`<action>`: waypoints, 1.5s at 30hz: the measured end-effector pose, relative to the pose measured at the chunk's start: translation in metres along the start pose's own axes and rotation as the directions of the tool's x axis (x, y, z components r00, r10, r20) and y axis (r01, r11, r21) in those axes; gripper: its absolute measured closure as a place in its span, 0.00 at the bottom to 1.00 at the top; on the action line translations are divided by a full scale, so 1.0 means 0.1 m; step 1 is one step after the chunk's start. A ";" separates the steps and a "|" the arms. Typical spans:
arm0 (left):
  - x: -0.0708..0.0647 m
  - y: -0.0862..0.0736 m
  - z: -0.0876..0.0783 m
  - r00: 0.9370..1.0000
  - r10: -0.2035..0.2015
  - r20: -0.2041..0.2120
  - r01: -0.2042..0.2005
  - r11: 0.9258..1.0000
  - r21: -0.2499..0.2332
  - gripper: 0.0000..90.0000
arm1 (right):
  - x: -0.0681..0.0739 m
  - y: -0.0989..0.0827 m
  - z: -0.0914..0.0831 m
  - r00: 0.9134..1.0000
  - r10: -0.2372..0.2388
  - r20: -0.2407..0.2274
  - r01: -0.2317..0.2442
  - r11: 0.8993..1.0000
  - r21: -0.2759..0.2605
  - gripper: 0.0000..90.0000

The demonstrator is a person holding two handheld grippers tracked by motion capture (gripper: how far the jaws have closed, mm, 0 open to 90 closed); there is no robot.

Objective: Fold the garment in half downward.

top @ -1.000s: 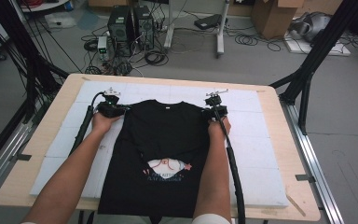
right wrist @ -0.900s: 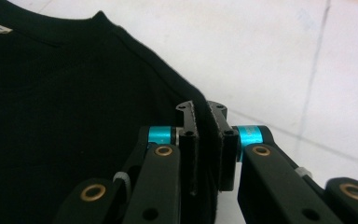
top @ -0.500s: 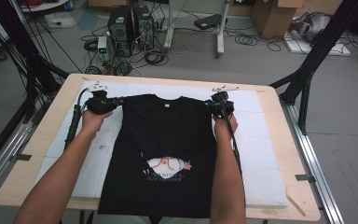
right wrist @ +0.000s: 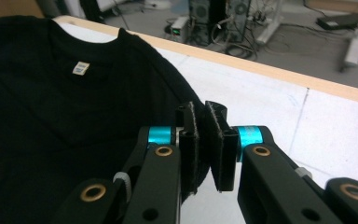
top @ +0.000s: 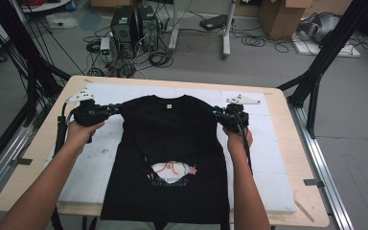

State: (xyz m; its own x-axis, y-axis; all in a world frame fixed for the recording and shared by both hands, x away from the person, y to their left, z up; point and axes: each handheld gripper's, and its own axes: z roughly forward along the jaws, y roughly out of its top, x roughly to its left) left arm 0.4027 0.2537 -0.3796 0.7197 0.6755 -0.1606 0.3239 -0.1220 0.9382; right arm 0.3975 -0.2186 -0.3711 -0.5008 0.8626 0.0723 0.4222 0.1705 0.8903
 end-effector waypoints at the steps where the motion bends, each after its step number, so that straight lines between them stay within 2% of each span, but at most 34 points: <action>1: -0.03 -0.01 -0.04 1.000 0.012 0.007 -0.012 1.000 0.002 0.95 | 0.02 -0.02 -0.05 1.000 -0.001 -0.010 0.001 1.000 -0.008 0.93; 9: -0.29 -0.20 -0.36 0.997 0.047 0.057 -0.046 0.999 -0.013 0.95 | 0.19 -0.25 -0.49 0.997 -0.019 -0.080 0.015 0.999 -0.043 0.93; 12: -0.38 -0.28 -0.45 0.996 0.043 0.078 -0.041 0.999 -0.030 0.95 | 0.25 -0.36 -0.64 0.995 -0.026 -0.096 0.021 0.999 -0.047 0.93; 17: -0.51 -0.47 -0.57 0.992 0.052 0.111 -0.051 0.999 -0.006 0.95 | 0.33 -0.60 -0.82 0.991 -0.017 -0.132 0.012 0.999 -0.038 0.93; 21: -0.58 -0.71 -0.64 0.991 0.017 0.136 -0.021 0.999 0.027 0.95 | 0.40 -0.83 -0.91 0.987 -0.016 -0.158 0.013 1.000 -0.018 0.93; 25: -0.67 -0.87 -0.70 0.987 -0.002 0.162 -0.006 0.999 0.049 0.95 | 0.42 -1.01 -0.99 0.986 0.004 -0.168 -0.002 1.000 0.011 0.93; 28: -0.77 -0.95 -0.75 0.983 0.003 0.183 -0.017 0.997 0.071 0.95 | 0.40 -1.10 -1.06 0.985 0.020 -0.169 -0.018 1.000 0.014 0.93; 29: -0.81 -0.97 -0.76 0.983 0.017 0.184 -0.032 0.996 0.081 0.95 | 0.40 -1.12 -1.08 0.984 0.028 -0.173 -0.025 1.000 0.017 0.93; 32: -0.88 -1.03 -0.80 0.982 0.032 0.188 -0.050 0.994 0.093 0.95 | 0.41 -1.18 -1.15 0.984 0.025 -0.175 -0.022 1.000 0.018 0.93; 34: -0.92 -1.06 -0.83 0.980 0.031 0.199 -0.051 0.994 0.095 0.95 | 0.43 -1.22 -1.19 0.983 0.036 -0.177 -0.032 0.999 0.025 0.93; 35: -0.94 -1.08 -0.84 0.979 0.023 0.205 -0.044 0.994 0.097 0.95 | 0.44 -1.24 -1.21 0.984 0.027 -0.177 -0.023 0.999 0.028 0.93; 38: -0.95 -1.12 -0.83 0.977 0.011 0.214 -0.040 0.991 0.130 0.94 | 0.46 -1.30 -1.24 0.984 0.031 -0.177 -0.022 0.998 0.051 0.93; 39: -0.94 -1.11 -0.82 0.979 -0.004 0.205 -0.025 0.990 0.137 0.89 | 0.46 -1.31 -1.24 0.983 0.028 -0.181 -0.018 0.998 0.059 0.92; 40: -0.91 -1.09 -0.80 0.982 -0.029 0.184 0.002 0.989 0.145 0.74 | 0.45 -1.31 -1.24 0.982 0.025 -0.186 -0.015 0.998 0.055 0.87; 41: -0.86 -1.05 -0.79 0.985 -0.058 0.163 0.033 0.987 0.156 0.58 | 0.44 -1.31 -1.23 0.982 0.036 -0.187 -0.028 0.999 0.045 0.75; 42: -0.80 -0.99 -0.78 0.985 -0.088 0.147 0.066 0.987 0.147 0.49 | 0.41 -1.29 -1.23 0.982 0.060 -0.181 -0.055 0.998 0.030 0.60; 44: -0.69 -0.88 -0.76 0.987 -0.111 0.115 0.100 0.990 0.100 0.41 | 0.36 -1.21 -1.24 0.982 0.104 -0.158 -0.109 0.994 -0.021 0.48; 45: -0.63 -0.82 -0.74 0.988 -0.123 0.096 0.116 0.991 0.073 0.40 | 0.34 -1.16 -1.25 0.985 0.111 -0.134 -0.118 0.992 -0.049 0.43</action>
State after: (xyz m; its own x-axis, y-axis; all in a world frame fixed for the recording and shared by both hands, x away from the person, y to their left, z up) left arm 0.2852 0.2748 -0.4242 0.7303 0.6122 -0.3031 0.4489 -0.0955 0.8885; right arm 0.2372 -0.2686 -0.4159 -0.5479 0.8043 0.2300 0.4406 0.0438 0.8966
